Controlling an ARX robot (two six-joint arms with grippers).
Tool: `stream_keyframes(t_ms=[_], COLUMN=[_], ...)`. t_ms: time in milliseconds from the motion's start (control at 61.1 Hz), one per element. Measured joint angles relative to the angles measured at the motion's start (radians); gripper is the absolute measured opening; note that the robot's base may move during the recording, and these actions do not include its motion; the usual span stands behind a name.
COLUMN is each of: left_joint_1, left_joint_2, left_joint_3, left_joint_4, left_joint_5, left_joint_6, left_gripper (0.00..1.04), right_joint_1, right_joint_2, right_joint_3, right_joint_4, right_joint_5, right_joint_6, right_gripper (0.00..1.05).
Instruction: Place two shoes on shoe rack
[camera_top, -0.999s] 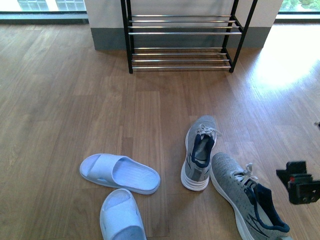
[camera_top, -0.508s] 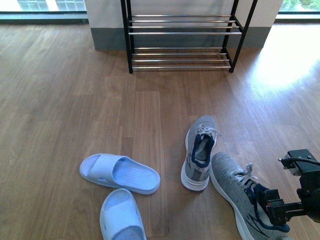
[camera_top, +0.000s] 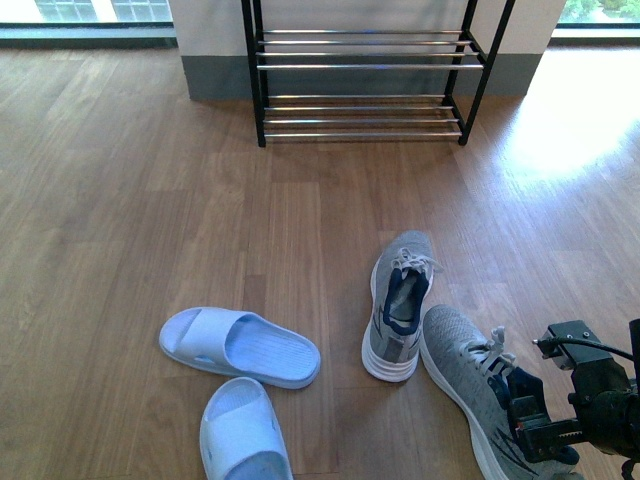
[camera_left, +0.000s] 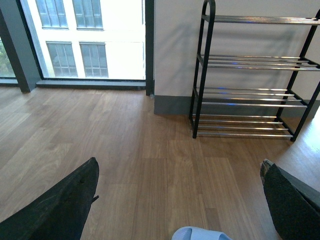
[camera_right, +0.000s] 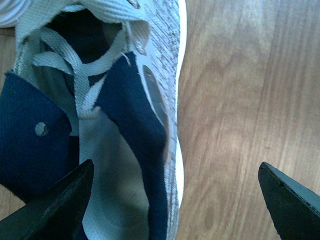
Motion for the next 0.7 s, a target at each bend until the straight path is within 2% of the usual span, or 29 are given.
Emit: stream_keyframes(t_ms=[131,590,704], left_joint_1=[0.000,0.000,0.000], left_joint_2=[0.000,0.000,0.000], left_joint_3=[0.000,0.000,0.000], left_joint_4=[0.000,0.000,0.000], left_joint_5=[0.000,0.000,0.000], left_joint_6=[0.000,0.000,0.000], left_gripper=[0.95,0.95,0.95], right_joint_1=[0.001,0.027,0.029], right_joint_2=[0.019,0.031,0.020], right_joint_3=[0.028,0.054,0.037], right_joint_4=[-0.002,0.015,0.034], right_joint_5=[-0.015,-0.028,-0.027], right_joint_6=[-0.002,0.046,0.080], right_gripper=[0.95,0.25,0.04])
